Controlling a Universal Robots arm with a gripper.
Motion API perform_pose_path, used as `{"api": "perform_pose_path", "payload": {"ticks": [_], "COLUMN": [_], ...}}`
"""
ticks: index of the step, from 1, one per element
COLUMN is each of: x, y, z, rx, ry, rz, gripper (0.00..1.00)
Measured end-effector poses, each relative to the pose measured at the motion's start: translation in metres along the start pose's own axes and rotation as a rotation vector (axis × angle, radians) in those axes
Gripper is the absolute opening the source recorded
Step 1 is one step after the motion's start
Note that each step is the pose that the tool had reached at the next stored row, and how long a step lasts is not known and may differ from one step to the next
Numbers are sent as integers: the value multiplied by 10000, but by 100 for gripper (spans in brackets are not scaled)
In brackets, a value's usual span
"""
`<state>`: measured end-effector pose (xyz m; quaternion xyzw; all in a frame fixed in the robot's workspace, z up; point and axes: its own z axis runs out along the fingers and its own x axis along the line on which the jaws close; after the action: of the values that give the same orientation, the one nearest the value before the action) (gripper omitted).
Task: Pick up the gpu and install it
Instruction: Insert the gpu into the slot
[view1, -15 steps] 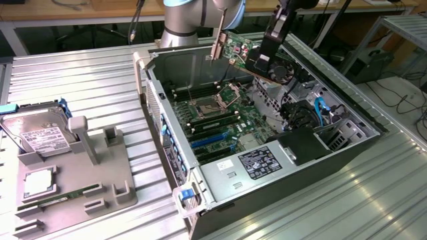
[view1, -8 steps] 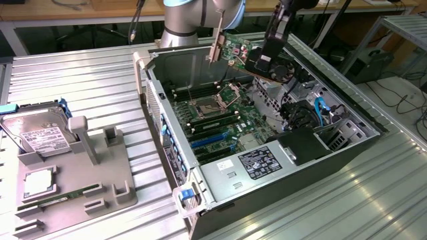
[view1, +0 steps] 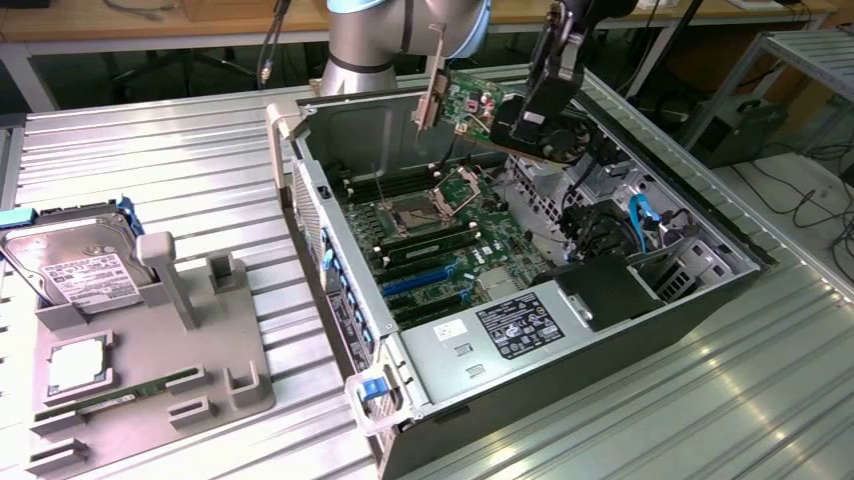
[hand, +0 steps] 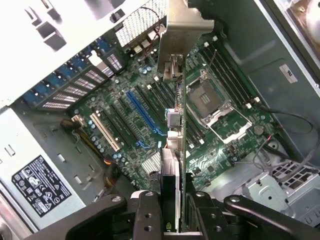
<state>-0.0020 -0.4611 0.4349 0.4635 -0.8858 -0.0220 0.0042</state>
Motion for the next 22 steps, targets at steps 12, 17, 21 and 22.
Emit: {"api": "perform_pose_path", "payload": {"ticks": [12,17,21,22], "x": [0,0,0,0], "y": [0,0,0,0], "z": [0,0,0,0], "rx": [-20,-31,-38,-40], "ry": [66,101,126,133], "rz": [-1539,-2351,-2948,-3100], "gripper": [27,27,27,27]}}
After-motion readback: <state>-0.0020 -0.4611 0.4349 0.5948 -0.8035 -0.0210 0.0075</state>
